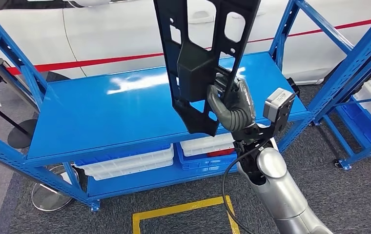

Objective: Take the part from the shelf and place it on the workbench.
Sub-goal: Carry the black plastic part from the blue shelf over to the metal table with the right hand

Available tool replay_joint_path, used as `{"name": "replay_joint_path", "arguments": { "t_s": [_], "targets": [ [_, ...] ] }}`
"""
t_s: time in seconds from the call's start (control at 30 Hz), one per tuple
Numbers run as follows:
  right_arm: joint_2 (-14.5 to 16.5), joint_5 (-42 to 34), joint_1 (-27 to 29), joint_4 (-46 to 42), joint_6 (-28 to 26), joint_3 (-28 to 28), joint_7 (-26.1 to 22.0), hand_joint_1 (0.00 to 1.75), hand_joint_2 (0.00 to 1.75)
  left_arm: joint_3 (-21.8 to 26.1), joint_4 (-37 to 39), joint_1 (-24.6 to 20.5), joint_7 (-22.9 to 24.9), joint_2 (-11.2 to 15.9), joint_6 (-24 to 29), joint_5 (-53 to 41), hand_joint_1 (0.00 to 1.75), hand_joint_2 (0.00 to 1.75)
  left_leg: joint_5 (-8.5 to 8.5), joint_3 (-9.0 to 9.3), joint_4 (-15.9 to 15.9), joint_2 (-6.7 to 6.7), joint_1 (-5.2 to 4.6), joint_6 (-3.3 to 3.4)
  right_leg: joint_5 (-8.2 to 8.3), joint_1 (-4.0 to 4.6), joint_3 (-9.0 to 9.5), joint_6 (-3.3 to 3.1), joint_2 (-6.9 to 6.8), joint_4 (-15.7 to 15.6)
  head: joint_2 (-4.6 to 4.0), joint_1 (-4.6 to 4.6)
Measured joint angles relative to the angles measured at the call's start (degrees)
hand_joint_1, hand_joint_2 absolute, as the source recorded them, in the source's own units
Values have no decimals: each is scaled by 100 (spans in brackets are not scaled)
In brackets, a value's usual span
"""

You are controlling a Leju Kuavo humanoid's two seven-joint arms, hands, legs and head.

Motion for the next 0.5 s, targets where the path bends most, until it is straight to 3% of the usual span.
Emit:
{"name": "replay_joint_path", "arguments": {
  "t_s": [0.07, 0.13, 0.27, 0.33, 0.4, 0.43, 0.47, 0.5],
  "targets": [
    [10, 0, -9, 5, 13, 1, 30, 175, 175, 5, -1, -3, 0, 8, -8, 0, 0, 175, 292, 481, -817, 0, 3, 22, 15, 5, -30, 31, 1, 35, 0, 0],
    [30, -8, -29, 13, 35, 5, 55, 175, 175, 8, -2, -8, -1, 18, -20, 1, 0, 175, 394, 707, -1268, -8, -15, 75, 41, 20, -55, 87, 5, 53, 0, 1],
    [48, -20, -40, 46, 80, 25, 57, 175, 175, 18, -2, 1, -34, 33, -80, 30, 0, 175, 500, 674, -1351, -7, -13, 219, 53, 18, -108, 225, 17, 78, 0, 3],
    [48, 6, -23, 57, 66, 34, 44, 175, 175, 28, -4, -3, -85, 37, -109, 65, 0, 175, 580, 623, -1391, 4, 4, 292, -269, 2, -286, 270, 31, 490, 0, 3],
    [48, 41, 37, 71, 31, 44, 28, 175, 175, 54, -8, -3, -130, 42, -119, 108, 0, 175, 637, 540, -1389, 6, -6, 322, -711, -7, -581, 306, 36, 1254, 0, 2],
    [48, 62, 82, 77, 14, 50, 14, 175, 175, 76, -10, -1, -157, 44, -120, 148, 0, 175, 659, 500, -1382, 5, -10, 322, -819, -8, -668, 317, 36, 1526, 0, 2],
    [48, 88, 129, 82, 1, 57, -7, 175, 175, 105, -14, 0, -191, 49, -121, 209, 0, 175, 678, 465, -1372, 4, -13, 319, -826, -8, -661, 320, 36, 1609, 0, 2],
    [48, 129, 178, 84, -9, 62, -40, 175, 175, 146, -22, 1, -232, 60, -126, 295, 0, 175, 692, 437, -1358, 3, -14, 312, -727, -7, -528, 311, 36, 1448, 0, 2]
  ]
}}
